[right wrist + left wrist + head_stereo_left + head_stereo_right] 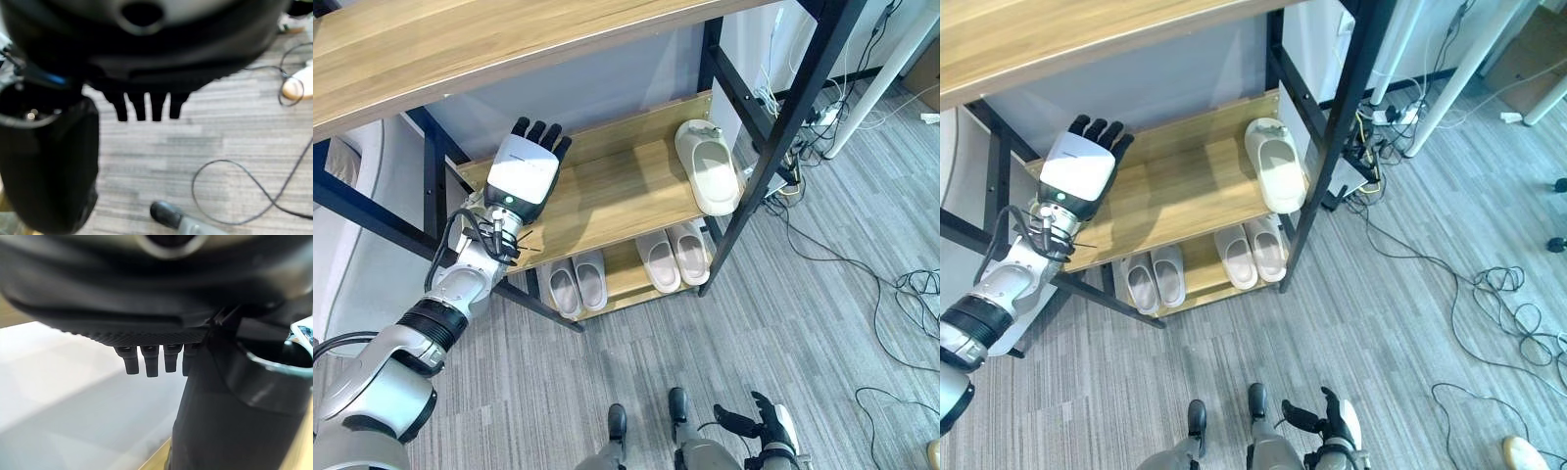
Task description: Arrange the slippers neatly on the shoe rack.
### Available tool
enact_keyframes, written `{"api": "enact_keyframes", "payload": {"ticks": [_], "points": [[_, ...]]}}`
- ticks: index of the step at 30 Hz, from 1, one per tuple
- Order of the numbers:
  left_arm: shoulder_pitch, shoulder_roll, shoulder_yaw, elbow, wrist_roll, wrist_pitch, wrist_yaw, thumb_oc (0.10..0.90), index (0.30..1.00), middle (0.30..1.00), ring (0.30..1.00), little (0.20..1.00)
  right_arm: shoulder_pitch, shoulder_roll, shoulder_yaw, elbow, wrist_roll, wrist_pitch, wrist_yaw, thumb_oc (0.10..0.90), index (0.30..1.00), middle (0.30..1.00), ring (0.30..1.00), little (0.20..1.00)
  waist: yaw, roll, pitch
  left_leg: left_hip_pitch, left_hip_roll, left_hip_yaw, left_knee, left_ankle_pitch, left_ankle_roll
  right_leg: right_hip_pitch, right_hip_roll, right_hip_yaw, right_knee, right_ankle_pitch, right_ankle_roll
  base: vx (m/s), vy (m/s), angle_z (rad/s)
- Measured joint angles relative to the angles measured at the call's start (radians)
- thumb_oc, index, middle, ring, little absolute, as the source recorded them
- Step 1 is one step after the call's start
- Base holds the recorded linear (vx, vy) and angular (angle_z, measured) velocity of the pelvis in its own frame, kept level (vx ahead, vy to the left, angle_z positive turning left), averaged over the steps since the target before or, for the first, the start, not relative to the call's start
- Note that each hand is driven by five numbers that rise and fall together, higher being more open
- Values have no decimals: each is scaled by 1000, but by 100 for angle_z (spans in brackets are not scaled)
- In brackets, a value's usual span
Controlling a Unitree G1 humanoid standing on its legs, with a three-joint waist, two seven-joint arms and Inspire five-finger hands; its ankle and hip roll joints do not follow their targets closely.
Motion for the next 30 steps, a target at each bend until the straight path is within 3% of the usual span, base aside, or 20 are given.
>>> {"api": "enact_keyframes", "payload": {"ticks": [9,30], "points": [[11,17,0,118,33,6,-3,800,900,900,900,900,1,-1,-2,0,0,1,0,800,900,900,900,900,6,0,0,-6,0,-1,0,1,-1,-4,1,-1,0,2,-2,0,0,0],[10,39,-4,187,42,19,-43,800,900,900,900,900,1,-2,-4,-3,3,1,2,800,900,900,900,900,15,0,0,-10,0,-1,0,1,-1,-9,0,0,0,0,0,0,0,0]]}}
